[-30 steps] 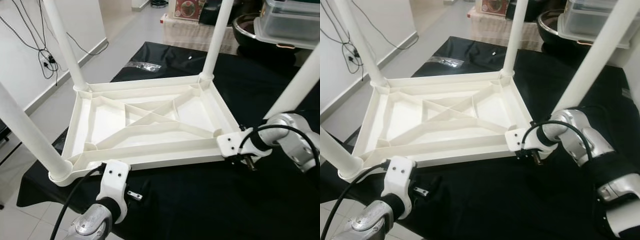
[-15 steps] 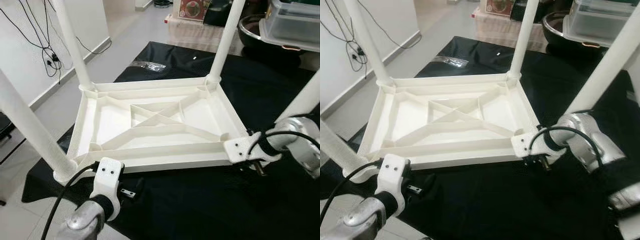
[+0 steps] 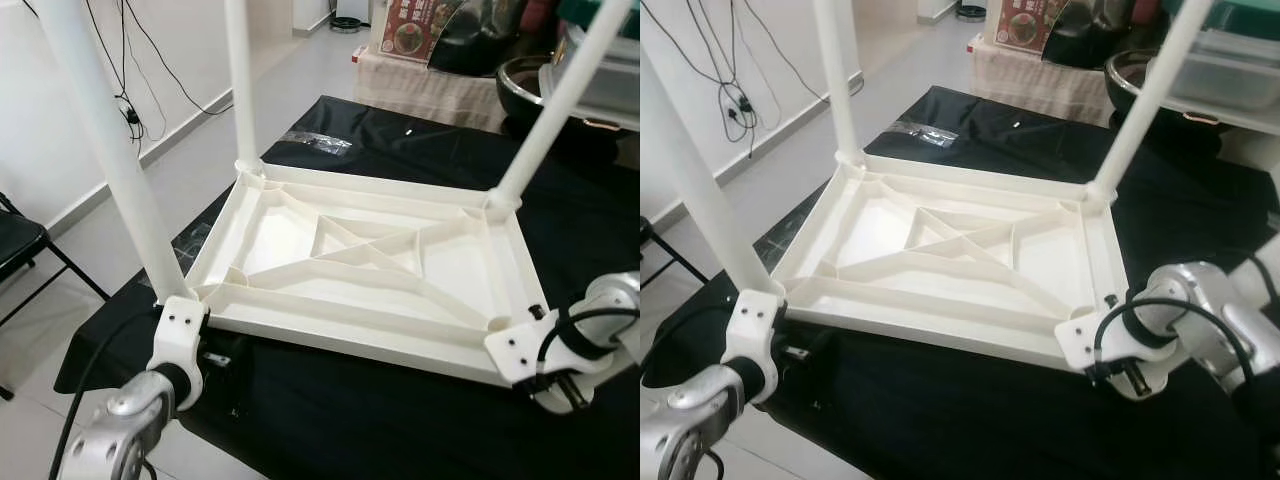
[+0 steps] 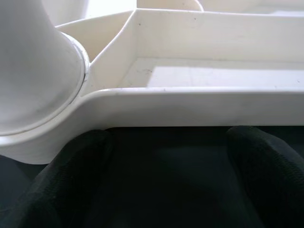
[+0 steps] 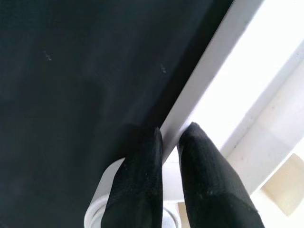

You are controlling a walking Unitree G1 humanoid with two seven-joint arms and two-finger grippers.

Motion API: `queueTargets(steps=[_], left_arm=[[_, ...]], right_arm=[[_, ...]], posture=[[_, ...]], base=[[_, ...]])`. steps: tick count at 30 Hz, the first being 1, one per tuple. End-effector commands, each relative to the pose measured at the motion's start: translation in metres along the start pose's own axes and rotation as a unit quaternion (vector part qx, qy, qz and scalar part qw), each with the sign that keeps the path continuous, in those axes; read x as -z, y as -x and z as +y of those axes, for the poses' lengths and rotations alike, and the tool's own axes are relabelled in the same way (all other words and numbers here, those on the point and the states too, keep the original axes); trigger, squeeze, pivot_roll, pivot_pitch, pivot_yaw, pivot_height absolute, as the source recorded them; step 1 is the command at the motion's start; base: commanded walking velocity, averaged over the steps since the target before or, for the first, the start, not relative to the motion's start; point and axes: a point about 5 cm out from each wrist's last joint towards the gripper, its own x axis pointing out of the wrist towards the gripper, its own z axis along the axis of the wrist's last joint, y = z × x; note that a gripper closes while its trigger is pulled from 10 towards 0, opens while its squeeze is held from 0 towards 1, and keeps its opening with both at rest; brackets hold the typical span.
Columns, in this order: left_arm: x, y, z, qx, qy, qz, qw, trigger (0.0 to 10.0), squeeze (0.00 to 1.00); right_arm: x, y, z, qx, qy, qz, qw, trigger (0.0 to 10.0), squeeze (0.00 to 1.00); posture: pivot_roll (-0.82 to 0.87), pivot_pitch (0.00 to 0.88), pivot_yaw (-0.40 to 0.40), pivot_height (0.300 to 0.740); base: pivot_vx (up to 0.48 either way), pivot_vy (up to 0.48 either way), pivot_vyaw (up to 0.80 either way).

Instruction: Building children table

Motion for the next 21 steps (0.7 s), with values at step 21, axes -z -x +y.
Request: queueTargets(steps=[21], left_arm=[[-0.014, -0.006, 0.003, -0.037, -0.021, -0.041, 0.998, 10.0, 0.0]], right_arm=[[-0.074, -0.034, 0.029, -0.057, -0.022, -0.24, 0.969, 10.0, 0.0]], posture=[[0.01, 0.172, -0.045, 0.74]], base=[[0.0, 0.0, 0.0]])
